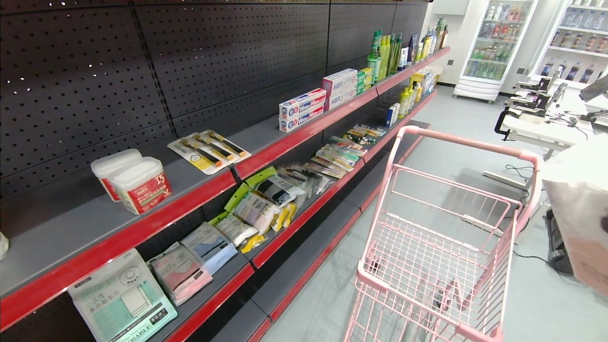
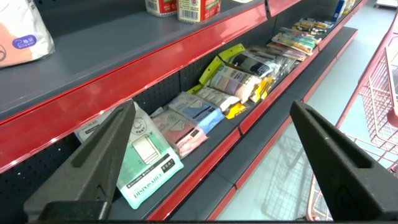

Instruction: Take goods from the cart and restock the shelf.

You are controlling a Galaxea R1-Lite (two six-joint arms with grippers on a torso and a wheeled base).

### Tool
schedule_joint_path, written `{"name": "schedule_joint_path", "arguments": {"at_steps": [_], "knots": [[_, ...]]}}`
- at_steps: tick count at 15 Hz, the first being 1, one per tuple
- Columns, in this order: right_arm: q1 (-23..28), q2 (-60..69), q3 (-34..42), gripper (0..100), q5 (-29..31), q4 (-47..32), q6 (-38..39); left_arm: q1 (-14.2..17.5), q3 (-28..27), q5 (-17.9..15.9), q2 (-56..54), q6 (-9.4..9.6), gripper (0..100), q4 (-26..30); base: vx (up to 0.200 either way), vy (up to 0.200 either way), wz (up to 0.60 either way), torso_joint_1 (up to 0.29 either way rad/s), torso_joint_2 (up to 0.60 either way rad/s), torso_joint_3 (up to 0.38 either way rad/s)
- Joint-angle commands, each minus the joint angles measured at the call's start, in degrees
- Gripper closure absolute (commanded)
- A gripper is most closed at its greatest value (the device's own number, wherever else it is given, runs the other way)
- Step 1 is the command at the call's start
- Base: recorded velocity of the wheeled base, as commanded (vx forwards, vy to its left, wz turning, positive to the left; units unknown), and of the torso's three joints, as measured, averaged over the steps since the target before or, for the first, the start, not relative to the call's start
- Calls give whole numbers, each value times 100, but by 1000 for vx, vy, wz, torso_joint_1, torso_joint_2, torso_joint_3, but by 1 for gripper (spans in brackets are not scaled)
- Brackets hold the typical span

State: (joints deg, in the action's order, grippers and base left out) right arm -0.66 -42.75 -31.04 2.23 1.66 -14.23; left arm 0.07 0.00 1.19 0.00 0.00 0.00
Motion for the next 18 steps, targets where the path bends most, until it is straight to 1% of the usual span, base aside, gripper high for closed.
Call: {"name": "schedule_joint_path", "arguments": {"at_steps": [1, 2, 3, 5, 8, 13, 18], "knots": [[145, 1489, 230, 100, 58, -746, -19, 1, 0, 4, 9, 0, 0, 0, 0, 0, 0, 0, 0, 0], [136, 1849, 230, 100, 58, -1080, -168, 1, 0, 4, 9, -9, 0, 0, 0, 0, 0, 0, 0, 0], [136, 2060, 221, 100, 67, -1229, -265, 1, 0, 4, 9, 0, 0, 0, 0, 0, 0, 0, 0, 0], [145, 2166, 177, 100, 85, -1308, -291, 1, 0, 4, 0, 0, 0, 0, 0, 0, 0, 0, 0, 0], [145, 2122, 36, 100, 102, -1300, -300, 1, 0, 4, 9, 0, 0, 0, 0, 0, 0, 0, 0, 0], [145, 2016, 28, 100, 102, -1264, -379, 1, 0, 4, 9, 0, 0, 9, 0, 0, 0, 0, 0, 0], [127, 1937, 36, 100, 76, -1264, -458, 1, 0, 4, 9, 0, 0, 0, 0, 0, 0, 153, -328, -177]]}}
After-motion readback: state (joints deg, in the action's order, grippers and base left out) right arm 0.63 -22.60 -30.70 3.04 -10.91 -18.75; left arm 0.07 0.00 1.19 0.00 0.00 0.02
